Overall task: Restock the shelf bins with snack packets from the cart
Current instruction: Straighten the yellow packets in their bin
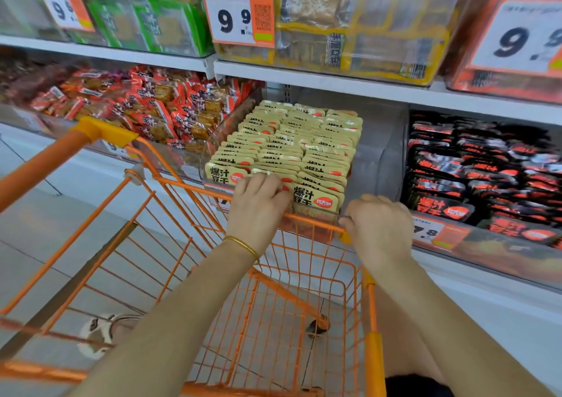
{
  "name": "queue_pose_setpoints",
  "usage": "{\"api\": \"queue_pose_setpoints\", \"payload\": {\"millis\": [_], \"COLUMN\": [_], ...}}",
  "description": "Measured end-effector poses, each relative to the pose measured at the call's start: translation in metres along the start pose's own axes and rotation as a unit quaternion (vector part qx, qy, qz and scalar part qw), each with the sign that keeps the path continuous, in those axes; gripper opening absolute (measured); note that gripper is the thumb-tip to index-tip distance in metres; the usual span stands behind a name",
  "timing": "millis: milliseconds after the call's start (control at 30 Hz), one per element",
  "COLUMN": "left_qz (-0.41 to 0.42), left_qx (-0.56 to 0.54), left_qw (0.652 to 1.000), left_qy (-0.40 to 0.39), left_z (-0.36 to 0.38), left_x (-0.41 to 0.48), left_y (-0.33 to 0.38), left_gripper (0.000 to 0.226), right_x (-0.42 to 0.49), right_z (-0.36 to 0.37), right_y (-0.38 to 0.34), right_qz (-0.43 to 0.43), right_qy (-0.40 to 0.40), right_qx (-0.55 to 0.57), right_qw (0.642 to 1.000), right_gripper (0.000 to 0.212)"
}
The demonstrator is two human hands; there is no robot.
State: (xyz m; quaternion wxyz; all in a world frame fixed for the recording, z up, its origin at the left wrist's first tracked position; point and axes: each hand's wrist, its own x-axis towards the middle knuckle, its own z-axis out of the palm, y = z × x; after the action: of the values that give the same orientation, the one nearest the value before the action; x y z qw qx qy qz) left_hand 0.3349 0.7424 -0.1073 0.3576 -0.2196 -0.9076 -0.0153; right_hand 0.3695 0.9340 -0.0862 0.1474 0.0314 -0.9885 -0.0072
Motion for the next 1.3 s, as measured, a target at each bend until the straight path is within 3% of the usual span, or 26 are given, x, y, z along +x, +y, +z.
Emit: {"api": "queue_pose_setpoints", "payload": {"millis": [333,567,1067,1300], "left_qz": [-0.018,-0.029,-0.03,-0.043], "left_qx": [0.019,0.023,0.033,0.039], "left_qw": [0.997,0.996,0.998,0.998], "left_qy": [0.068,0.075,0.048,-0.031], "left_z": [0.013,0.029,0.046,0.033], "left_x": [0.015,0.04,0.048,0.048], "left_y": [-0.001,0.003,0.003,0.008], "left_gripper": [0.021,0.021,0.026,0.028], "right_x": [0.007,0.032,0.04,0.037], "right_z": [0.008,0.018,0.036,0.035], "right_y": [0.004,0.02,0.02,0.019], "right_qz": [0.002,0.03,0.041,0.05], "right_qy": [0.098,0.134,0.113,0.081], "right_qx": [0.038,0.029,0.032,0.03], "right_qw": [0.994,0.99,0.992,0.995], "right_gripper": [0.028,0.024,0.026,0.023]}}
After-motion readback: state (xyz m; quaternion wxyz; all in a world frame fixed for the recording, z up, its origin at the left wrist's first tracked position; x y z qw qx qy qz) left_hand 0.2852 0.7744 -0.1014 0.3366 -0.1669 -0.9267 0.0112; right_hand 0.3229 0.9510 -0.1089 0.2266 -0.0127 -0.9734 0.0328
